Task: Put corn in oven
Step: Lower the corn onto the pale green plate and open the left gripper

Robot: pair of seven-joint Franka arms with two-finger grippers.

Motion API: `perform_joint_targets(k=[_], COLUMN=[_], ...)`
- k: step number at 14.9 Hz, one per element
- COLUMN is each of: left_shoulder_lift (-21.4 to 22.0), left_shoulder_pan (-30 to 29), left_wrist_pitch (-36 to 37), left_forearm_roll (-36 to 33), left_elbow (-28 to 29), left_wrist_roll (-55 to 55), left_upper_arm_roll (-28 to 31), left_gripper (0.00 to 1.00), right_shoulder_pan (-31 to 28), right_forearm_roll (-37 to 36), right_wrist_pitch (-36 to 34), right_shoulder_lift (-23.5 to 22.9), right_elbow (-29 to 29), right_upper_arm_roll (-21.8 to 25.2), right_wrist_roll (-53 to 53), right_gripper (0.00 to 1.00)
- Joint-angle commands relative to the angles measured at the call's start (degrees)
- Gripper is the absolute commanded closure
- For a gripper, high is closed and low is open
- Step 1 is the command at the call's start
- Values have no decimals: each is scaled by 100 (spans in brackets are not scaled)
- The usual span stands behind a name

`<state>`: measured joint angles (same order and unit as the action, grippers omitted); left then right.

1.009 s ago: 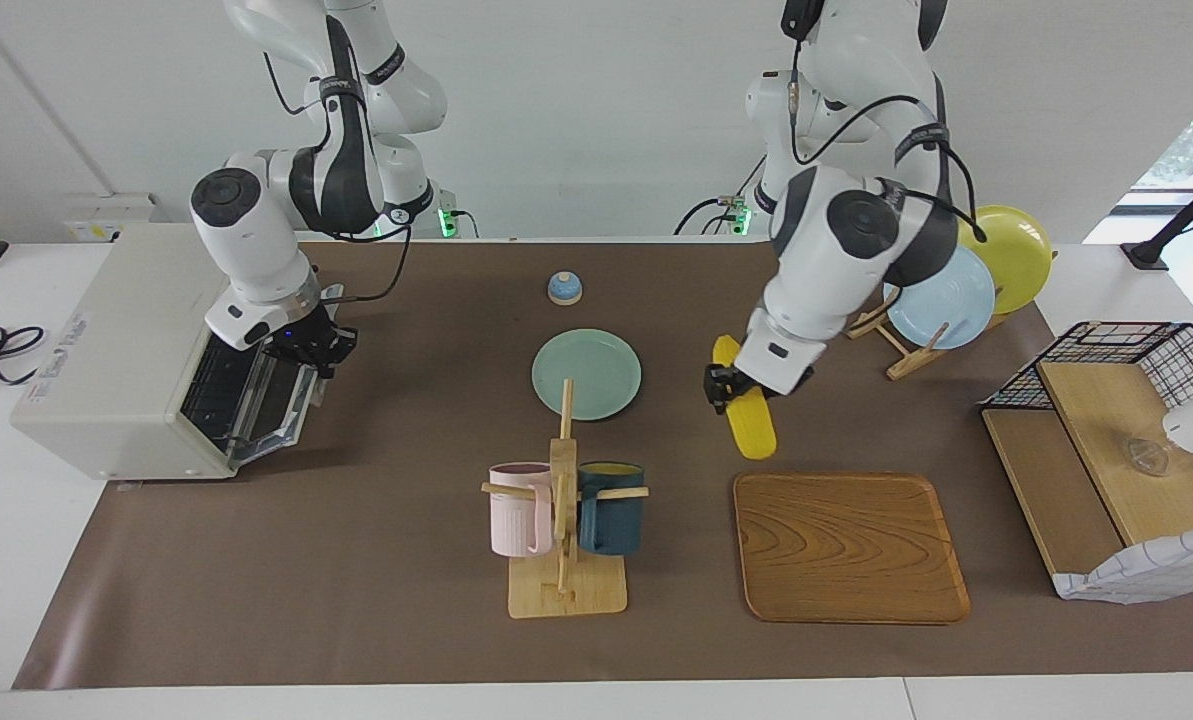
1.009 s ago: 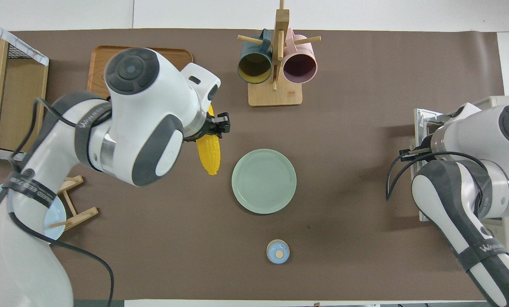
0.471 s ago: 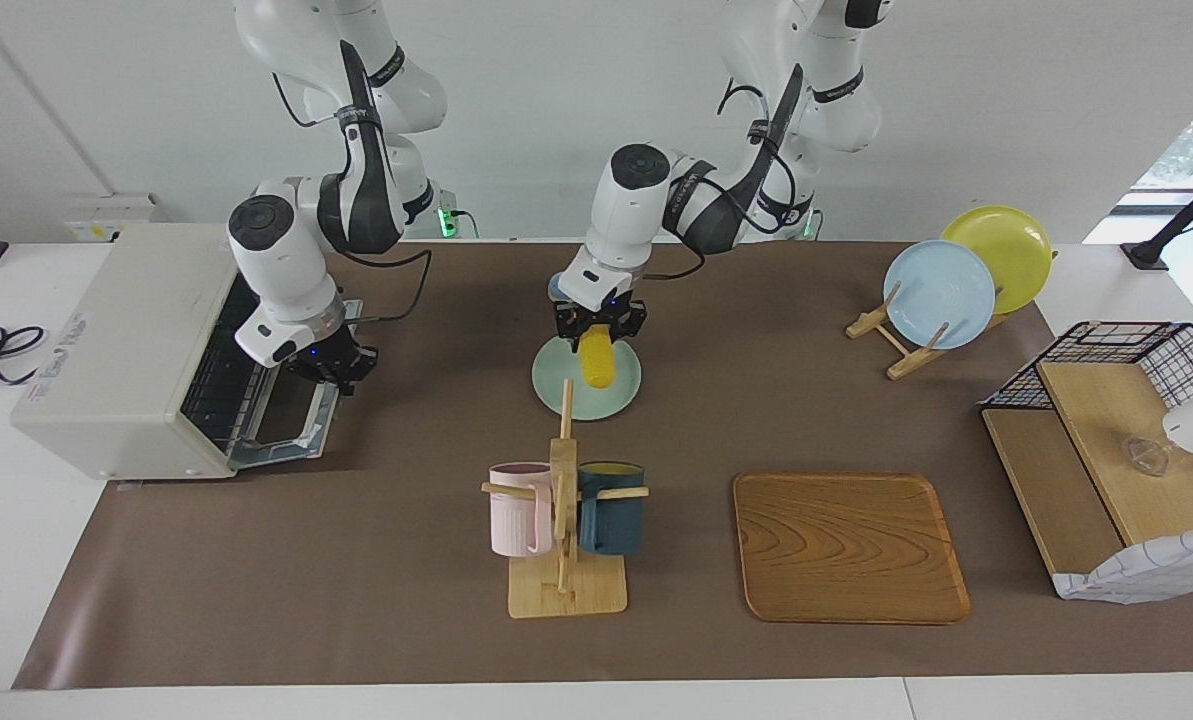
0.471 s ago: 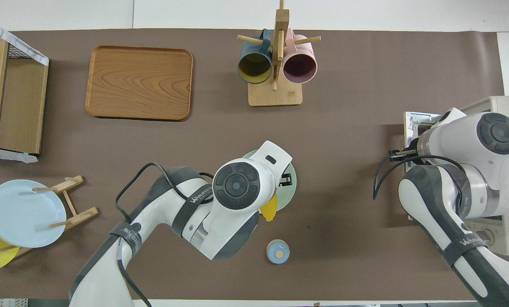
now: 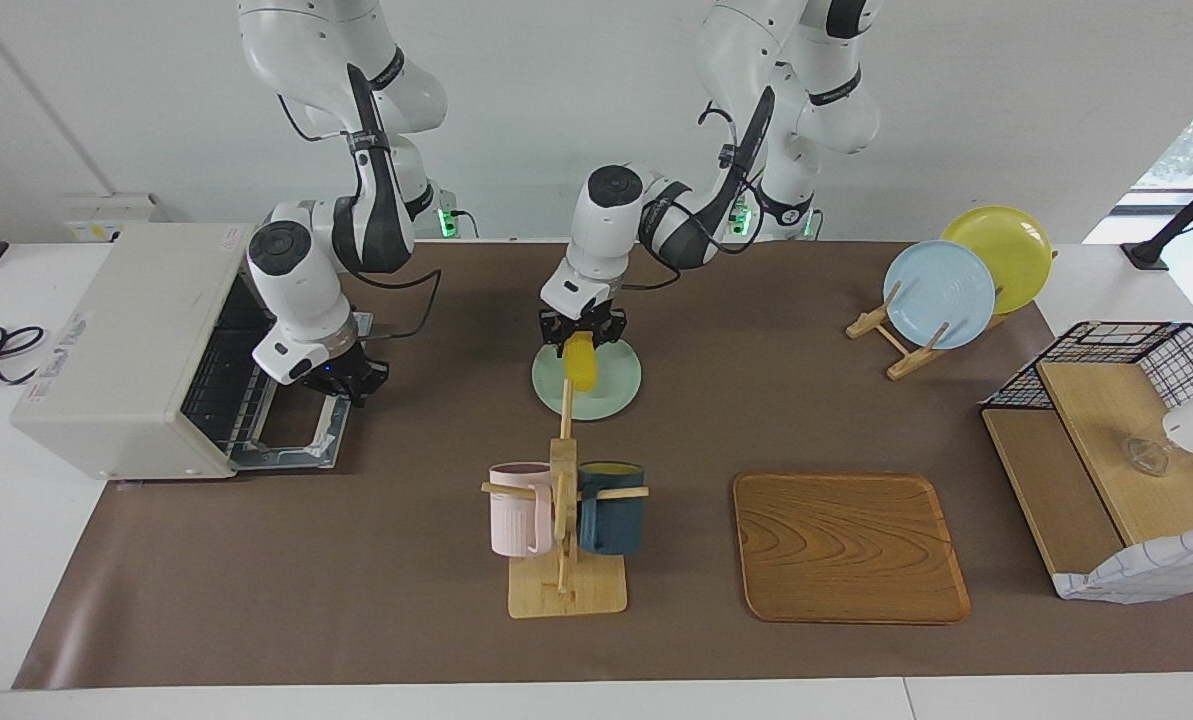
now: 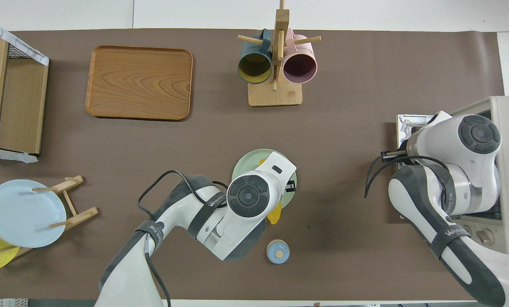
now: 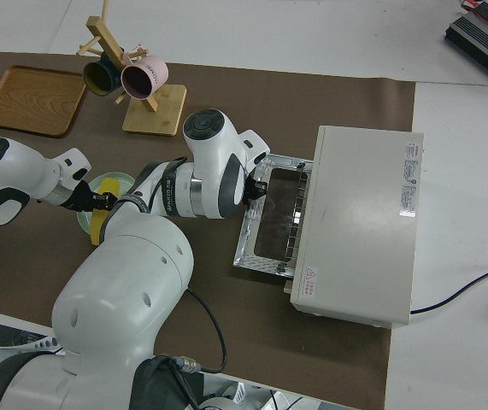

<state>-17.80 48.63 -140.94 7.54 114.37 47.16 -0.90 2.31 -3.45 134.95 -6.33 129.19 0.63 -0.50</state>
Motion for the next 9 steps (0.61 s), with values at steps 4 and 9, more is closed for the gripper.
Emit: perform_joint_targets(k=[4, 9], left_shoulder_lift=[31, 127], left_shoulder_pan=[15, -282], left_wrist_pitch=[-179, -48], left_forearm_roll=[72, 63], left_elbow=[103, 51], left_wrist_roll=[-75, -93], left_upper_arm_roll=[81, 81], left_gripper=[43, 0], right_shoulder_pan=[15, 199], right_forearm_roll=[-200, -191], right_wrist_pitch=[199, 234], right_shoulder_lift=[-104, -122], right_elbow=[54, 54], right_upper_arm_roll=[148, 148], right_wrist_roll=[-108, -380], right_gripper=[100, 100])
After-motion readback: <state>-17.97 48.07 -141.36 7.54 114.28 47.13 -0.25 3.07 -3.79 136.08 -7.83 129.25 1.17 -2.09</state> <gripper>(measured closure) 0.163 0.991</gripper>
